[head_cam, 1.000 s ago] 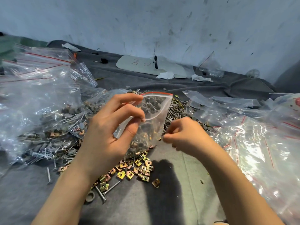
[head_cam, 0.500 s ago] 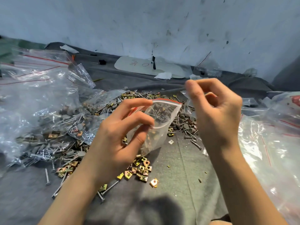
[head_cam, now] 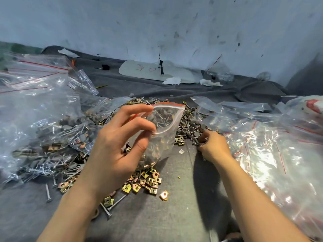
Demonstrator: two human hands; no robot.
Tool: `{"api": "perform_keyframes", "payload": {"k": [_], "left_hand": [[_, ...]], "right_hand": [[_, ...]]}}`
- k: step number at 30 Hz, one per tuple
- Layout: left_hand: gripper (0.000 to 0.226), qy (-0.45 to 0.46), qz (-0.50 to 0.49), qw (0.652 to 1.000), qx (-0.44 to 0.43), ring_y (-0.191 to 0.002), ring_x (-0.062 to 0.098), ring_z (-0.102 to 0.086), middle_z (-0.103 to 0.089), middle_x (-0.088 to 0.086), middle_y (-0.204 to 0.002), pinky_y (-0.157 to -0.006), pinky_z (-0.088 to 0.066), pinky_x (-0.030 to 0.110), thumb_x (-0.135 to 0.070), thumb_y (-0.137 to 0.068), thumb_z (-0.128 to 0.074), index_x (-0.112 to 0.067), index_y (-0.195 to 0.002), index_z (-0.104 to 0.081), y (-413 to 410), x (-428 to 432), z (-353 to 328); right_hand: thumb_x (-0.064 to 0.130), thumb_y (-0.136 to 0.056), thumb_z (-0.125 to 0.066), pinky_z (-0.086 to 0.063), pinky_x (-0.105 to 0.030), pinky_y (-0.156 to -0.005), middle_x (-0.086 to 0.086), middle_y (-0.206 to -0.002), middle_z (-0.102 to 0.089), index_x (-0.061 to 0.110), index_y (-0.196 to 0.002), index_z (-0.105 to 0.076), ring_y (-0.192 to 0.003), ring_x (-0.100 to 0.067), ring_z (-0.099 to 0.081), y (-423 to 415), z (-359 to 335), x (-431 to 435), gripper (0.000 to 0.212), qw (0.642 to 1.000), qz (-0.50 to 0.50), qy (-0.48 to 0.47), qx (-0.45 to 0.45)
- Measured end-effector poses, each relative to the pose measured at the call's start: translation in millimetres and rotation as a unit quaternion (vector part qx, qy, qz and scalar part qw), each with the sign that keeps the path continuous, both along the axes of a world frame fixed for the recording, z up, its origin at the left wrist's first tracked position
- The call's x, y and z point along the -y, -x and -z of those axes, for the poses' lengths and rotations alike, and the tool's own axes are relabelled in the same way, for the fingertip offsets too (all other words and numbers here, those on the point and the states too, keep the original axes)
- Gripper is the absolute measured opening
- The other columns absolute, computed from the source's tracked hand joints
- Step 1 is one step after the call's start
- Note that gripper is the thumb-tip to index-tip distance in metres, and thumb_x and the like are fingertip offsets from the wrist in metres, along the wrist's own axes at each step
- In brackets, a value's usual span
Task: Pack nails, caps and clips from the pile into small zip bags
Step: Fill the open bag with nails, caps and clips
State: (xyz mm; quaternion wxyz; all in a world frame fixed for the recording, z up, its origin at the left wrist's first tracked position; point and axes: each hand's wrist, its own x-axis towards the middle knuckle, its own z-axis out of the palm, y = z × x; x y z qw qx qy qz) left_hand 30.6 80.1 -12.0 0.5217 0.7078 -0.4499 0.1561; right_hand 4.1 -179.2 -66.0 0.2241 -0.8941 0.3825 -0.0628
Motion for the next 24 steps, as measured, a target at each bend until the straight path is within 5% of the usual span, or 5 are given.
{"api": "perform_keyframes", "payload": {"k": [7, 12, 18, 21, 24], "left_hand": [[0.017, -0.008, -0.004, 1.000, 0.000, -0.118, 0.014, -0.057, -0.057, -0.001, -0.125, -0.097, -0.043, 0.018, -0.024, -0.089, -0.051, -0.015, -0.090, -0.066, 1.2, -1.0, -1.0], [0.018, -0.010, -0.005, 1.000, -0.001, -0.117, 0.013, -0.057, -0.057, -0.001, -0.125, -0.096, -0.044, 0.019, -0.024, -0.089, -0.051, -0.014, -0.090, -0.066, 0.9, -1.2, -1.0], [0.017, -0.009, -0.002, 1.000, 0.015, -0.119, 0.011, -0.055, -0.057, 0.001, -0.125, -0.099, -0.041, 0.019, -0.022, -0.089, -0.051, -0.013, -0.089, -0.066, 0.0, 1.9, 0.6], [0.018, -0.011, -0.004, 1.000, 0.019, -0.118, 0.012, -0.055, -0.056, 0.001, -0.126, -0.098, -0.042, 0.019, -0.021, -0.089, -0.051, -0.011, -0.089, -0.066, -0.8, 2.4, 1.3], [0.017, -0.009, 0.005, 1.000, 0.010, -0.118, 0.012, -0.055, -0.056, -0.001, -0.126, -0.096, -0.044, 0.021, -0.021, -0.089, -0.051, -0.010, -0.089, -0.064, -0.2, 1.9, 1.6]], "right_hand": [[0.006, -0.080, -0.064, -0.045, -0.029, -0.066, -0.011, -0.088, -0.065, 0.008, -0.090, -0.066, -0.079, -0.024, -0.058, -2.0, -2.6, -6.2, 0.010, 1.000, 0.001, -0.012, -0.002], [0.002, -0.084, -0.056, -0.049, -0.030, -0.076, -0.014, -0.097, -0.070, 0.010, -0.095, -0.071, -0.092, -0.029, -0.063, 1.7, -18.0, -6.7, 0.020, 0.991, 0.047, -0.008, 0.121], [0.006, -0.088, -0.063, -0.042, -0.008, -0.070, -0.004, -0.095, -0.062, 0.020, -0.089, -0.067, -0.076, -0.005, -0.058, 17.7, -85.6, -56.2, 0.014, 0.853, -0.153, 0.044, 0.497], [0.009, -0.086, -0.067, -0.042, -0.018, -0.077, 0.000, -0.092, -0.063, 0.013, -0.091, -0.071, -0.086, -0.014, -0.057, 33.1, -101.3, -87.3, 0.008, 0.809, -0.284, 0.144, 0.494], [0.007, -0.085, -0.068, -0.040, -0.023, -0.084, -0.003, -0.096, -0.064, 0.013, -0.093, -0.074, -0.098, -0.022, -0.052, 37.2, -102.5, -96.8, 0.012, 0.819, -0.331, 0.189, 0.429]]}}
